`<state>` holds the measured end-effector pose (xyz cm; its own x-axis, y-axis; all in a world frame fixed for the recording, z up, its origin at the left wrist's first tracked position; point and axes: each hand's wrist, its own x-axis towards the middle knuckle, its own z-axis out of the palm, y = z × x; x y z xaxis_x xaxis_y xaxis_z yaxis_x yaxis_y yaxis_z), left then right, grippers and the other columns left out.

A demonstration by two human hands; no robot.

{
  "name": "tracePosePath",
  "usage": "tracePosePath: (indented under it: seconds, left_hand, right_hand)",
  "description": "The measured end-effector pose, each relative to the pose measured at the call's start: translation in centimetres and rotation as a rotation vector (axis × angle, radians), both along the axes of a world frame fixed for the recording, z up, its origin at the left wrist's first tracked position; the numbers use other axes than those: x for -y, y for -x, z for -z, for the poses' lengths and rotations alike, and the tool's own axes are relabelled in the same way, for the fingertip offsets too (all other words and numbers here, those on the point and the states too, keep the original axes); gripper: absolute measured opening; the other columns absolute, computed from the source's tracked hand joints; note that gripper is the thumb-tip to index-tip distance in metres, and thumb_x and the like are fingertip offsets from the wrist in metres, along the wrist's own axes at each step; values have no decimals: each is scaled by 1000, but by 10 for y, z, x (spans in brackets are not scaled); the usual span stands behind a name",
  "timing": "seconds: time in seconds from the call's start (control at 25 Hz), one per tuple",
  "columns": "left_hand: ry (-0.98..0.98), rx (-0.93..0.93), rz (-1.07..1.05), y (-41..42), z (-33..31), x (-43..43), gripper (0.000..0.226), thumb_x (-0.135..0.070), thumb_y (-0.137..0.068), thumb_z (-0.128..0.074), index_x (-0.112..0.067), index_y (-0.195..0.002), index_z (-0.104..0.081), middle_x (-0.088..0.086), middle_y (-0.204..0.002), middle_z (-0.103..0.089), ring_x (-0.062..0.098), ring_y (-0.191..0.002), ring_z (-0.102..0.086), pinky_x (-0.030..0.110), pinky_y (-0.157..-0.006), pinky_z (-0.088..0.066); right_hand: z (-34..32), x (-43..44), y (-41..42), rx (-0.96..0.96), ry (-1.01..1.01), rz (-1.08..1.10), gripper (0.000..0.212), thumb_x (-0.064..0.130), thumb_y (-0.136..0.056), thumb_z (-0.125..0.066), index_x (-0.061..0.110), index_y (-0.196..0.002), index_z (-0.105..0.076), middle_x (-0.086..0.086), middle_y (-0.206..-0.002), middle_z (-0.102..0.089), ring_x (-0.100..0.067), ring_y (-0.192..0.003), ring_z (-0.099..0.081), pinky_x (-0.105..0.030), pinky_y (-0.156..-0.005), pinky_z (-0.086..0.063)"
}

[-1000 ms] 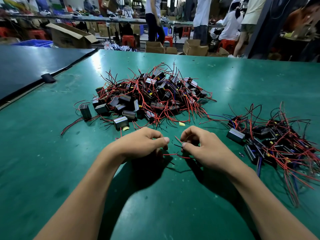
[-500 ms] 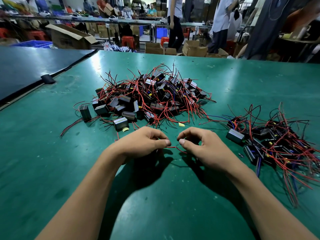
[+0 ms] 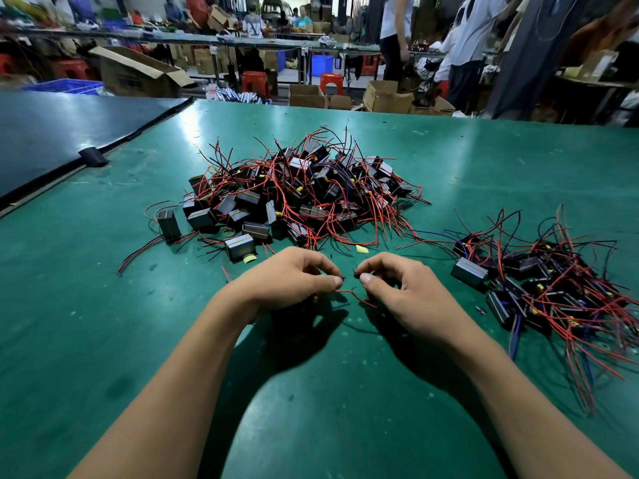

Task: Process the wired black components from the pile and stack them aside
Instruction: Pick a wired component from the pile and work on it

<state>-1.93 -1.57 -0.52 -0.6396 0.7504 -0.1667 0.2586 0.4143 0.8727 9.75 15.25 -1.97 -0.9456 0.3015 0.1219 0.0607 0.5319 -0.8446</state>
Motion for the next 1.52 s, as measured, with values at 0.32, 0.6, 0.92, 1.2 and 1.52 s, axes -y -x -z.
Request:
tracePosePath:
  seconds: [0.32,0.6,0.92,1.2,1.52]
  left_hand:
    - [-101,-23,-76,-5,9,-11,14,-24,-90,-69,-13,-83,-74,-4,-59,-63,10,-53,-51,17,-51,-40]
    - [-200,-111,-155,-13,10,-12,10,-21,-90,-69,-14,-87,-75,-12,-55,-65,-1,-46,-51,12,-47,-38]
    - [-259,-134,-211,-18,12,-14,9,-16,-91,-67,-12,-91,-76,-13,-58,-67,-5,-43,-52,6,-41,-37]
    - [-293,-103,-179,-19,9,-13,8,-11,-89,-69,-13,-89,-76,-10,-64,-70,-5,-55,-58,7,-54,-42]
    - [-287,-65,-186,-21,9,-14,10,-10,-89,-67,-15,-88,-76,-9,-64,-71,-2,-56,-59,8,-55,-43]
  right_hand:
    - [1,-2,0,-97,-10,39,6,23,-89,-73,21,-83,-74,-3,-73,-71,-17,-67,-62,-34,-70,-52]
    - [7,-2,3,-110,-79,72,10,23,-92,-68,25,-84,-72,6,-62,-60,-9,-57,-49,-21,-54,-39]
    - [9,1,5,-138,3,75,10,23,-94,-68,21,-86,-73,1,-72,-69,-24,-70,-62,-34,-69,-49]
    - [6,4,6,-97,152,67,10,21,-90,-73,15,-82,-75,-5,-72,-74,-10,-66,-64,-27,-70,-51]
    - [3,4,3,-56,151,107,11,24,-87,-77,15,-80,-76,0,-70,-75,-4,-61,-63,-16,-60,-46]
